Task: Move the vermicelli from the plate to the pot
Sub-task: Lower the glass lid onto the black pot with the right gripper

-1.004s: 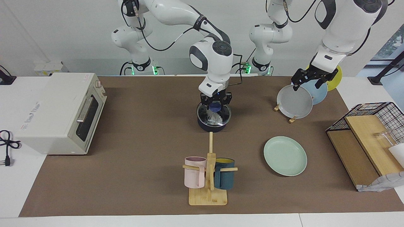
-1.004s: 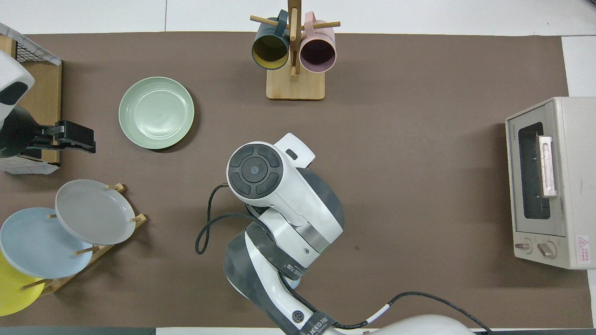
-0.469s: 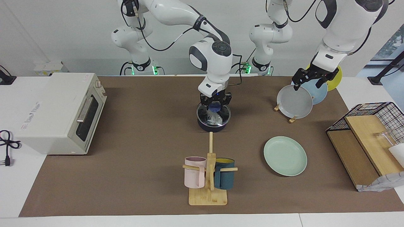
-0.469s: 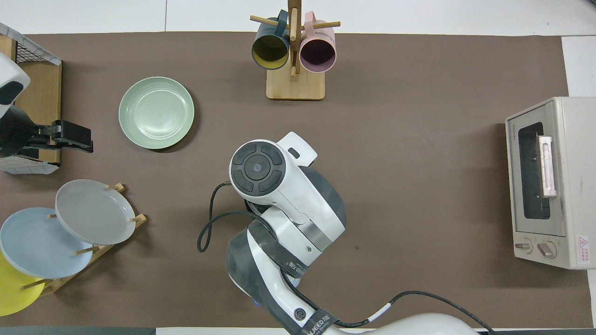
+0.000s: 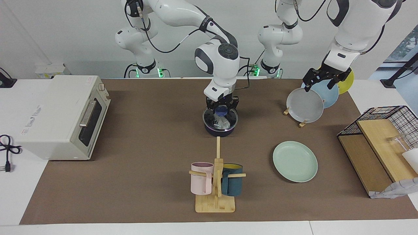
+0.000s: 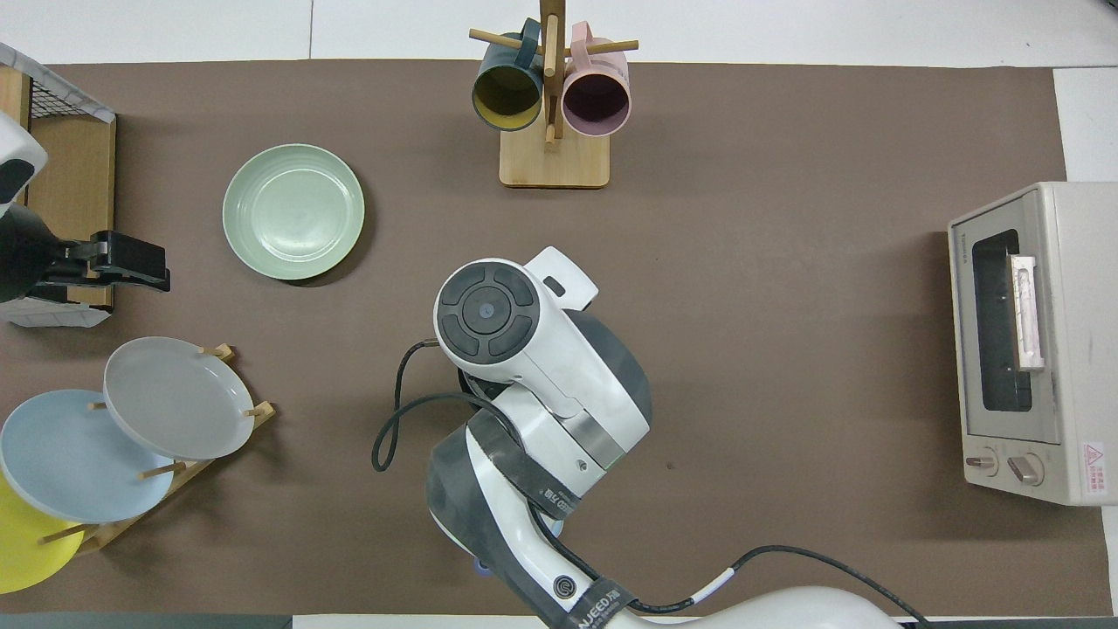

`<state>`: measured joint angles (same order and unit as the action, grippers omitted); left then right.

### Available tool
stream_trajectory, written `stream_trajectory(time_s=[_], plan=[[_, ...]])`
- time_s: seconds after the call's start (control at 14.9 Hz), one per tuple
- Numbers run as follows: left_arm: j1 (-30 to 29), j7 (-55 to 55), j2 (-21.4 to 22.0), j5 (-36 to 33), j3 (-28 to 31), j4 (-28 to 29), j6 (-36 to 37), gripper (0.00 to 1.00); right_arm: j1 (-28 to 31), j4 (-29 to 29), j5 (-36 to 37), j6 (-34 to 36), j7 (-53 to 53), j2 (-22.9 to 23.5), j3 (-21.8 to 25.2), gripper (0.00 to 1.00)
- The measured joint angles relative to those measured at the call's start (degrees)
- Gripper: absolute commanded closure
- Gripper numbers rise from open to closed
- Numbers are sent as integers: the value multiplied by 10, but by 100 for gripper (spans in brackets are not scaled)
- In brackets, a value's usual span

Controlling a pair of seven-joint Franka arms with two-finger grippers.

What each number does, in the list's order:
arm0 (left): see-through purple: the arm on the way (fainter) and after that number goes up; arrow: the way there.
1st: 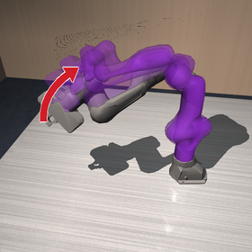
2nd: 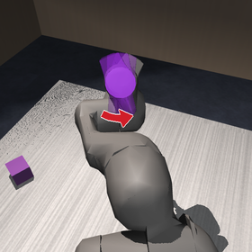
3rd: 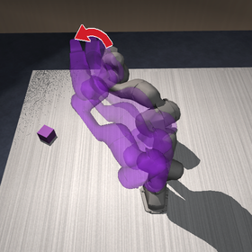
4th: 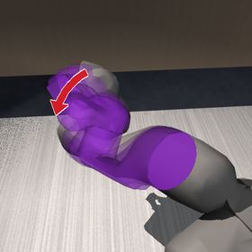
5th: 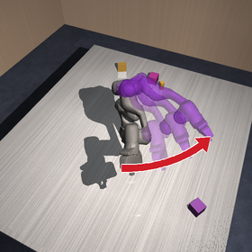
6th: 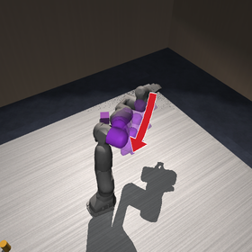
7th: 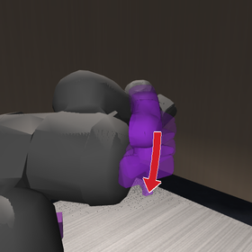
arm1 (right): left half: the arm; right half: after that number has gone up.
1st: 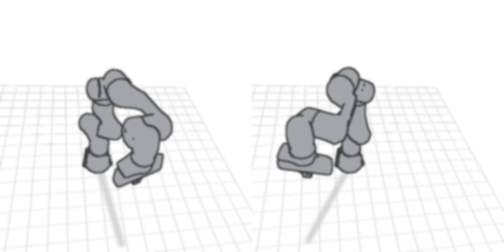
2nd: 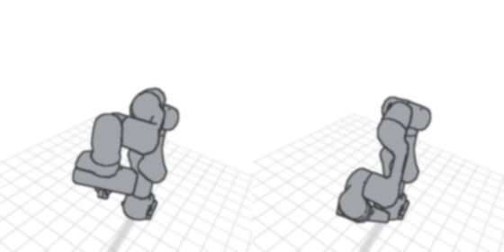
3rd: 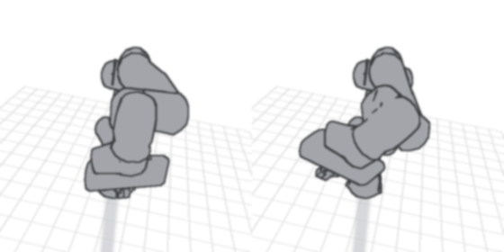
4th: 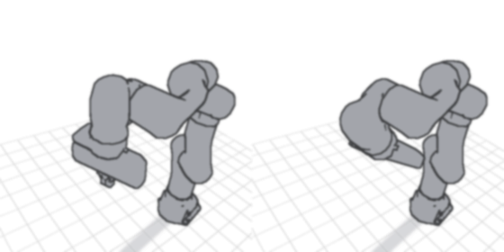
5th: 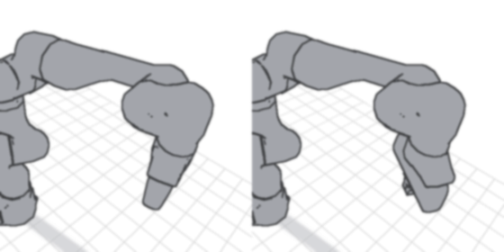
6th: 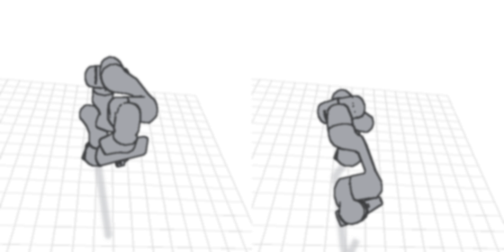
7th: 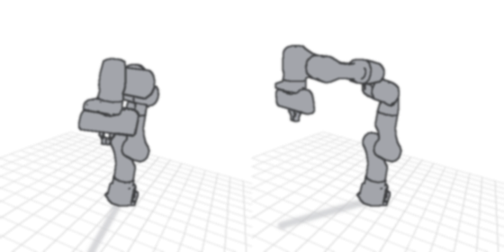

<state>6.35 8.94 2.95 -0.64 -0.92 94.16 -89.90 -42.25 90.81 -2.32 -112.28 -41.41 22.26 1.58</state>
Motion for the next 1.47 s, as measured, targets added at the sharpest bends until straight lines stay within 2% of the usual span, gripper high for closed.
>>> stream_trajectory(time_s=[0.54, 0.87, 1.21, 1.47], plan=[[0, 0, 1, 0, -2, 0, 0, 0, 4, 0, -7, 5, 0, 0, 0, 72], [-27, 0, 1, 0, -38, 0, 0, 0, 3, 0, -7, 7, 0, 0, -1, 72], [-27, 0, 1, 0, -41, 0, 0, 0, 4, 0, -9, 7, 0, 0, -1, 71], [-27, 1, 1, 5, -39, 0, 1, 0, 5, 0, -35, 8, 0, 0, 0, 72]])
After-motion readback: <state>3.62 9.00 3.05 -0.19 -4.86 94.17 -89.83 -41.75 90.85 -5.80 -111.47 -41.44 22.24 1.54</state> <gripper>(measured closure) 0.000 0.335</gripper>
